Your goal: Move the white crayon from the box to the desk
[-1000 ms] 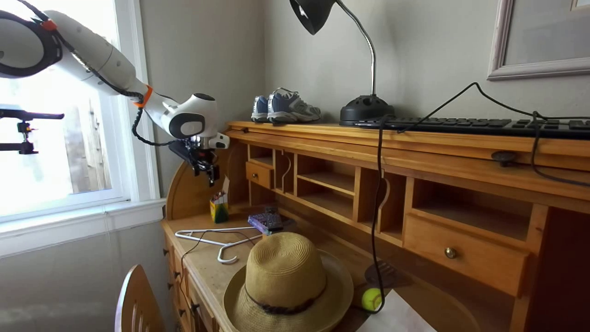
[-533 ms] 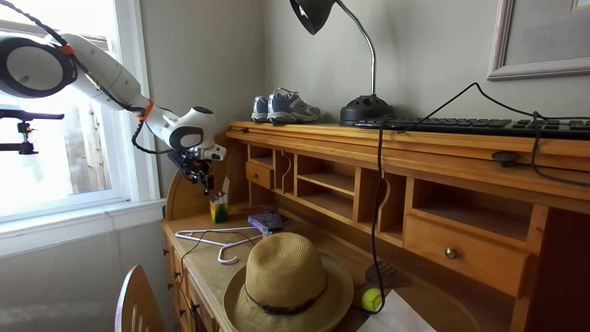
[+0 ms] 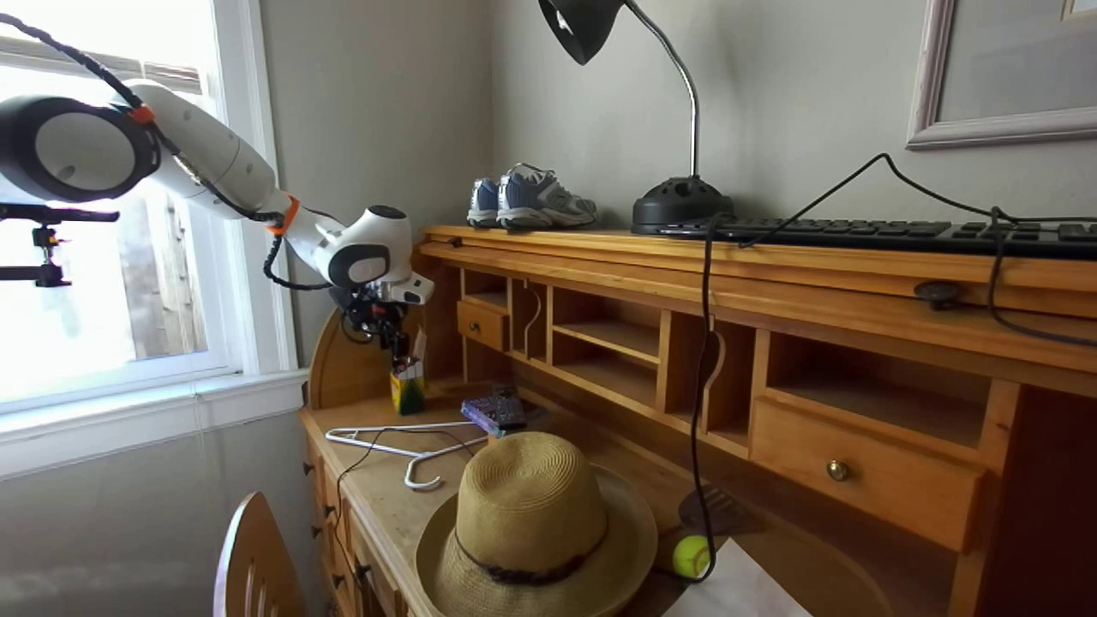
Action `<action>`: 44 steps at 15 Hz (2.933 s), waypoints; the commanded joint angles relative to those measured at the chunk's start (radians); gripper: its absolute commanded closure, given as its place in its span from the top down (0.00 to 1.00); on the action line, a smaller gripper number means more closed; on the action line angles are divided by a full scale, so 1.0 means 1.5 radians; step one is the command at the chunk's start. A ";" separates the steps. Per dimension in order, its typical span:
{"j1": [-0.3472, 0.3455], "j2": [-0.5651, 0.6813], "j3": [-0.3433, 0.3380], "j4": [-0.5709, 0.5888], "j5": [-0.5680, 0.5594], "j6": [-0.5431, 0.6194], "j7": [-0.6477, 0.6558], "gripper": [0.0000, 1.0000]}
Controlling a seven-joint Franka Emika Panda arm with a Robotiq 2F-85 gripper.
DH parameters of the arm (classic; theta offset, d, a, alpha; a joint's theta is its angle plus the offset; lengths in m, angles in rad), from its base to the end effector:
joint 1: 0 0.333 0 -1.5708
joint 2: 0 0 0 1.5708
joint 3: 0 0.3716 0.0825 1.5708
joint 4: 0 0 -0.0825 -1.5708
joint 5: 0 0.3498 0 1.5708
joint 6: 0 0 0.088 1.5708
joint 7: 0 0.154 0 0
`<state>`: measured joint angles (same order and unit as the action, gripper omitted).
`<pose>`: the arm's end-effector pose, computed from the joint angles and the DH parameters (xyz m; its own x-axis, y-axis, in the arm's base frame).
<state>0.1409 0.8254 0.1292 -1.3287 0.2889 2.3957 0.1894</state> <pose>0.7655 0.1953 0.2781 0.9740 -0.1841 0.1317 -0.1262 -0.9246 -0.3594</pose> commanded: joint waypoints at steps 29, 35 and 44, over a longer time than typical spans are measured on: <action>0.023 0.095 -0.013 0.111 -0.013 -0.009 0.073 0.17; 0.027 0.099 -0.015 0.110 -0.017 -0.013 0.071 0.17; 0.031 0.073 -0.018 0.083 -0.033 -0.005 0.067 0.02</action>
<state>0.1744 0.9600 0.1126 -1.1771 0.2638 2.3936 0.2759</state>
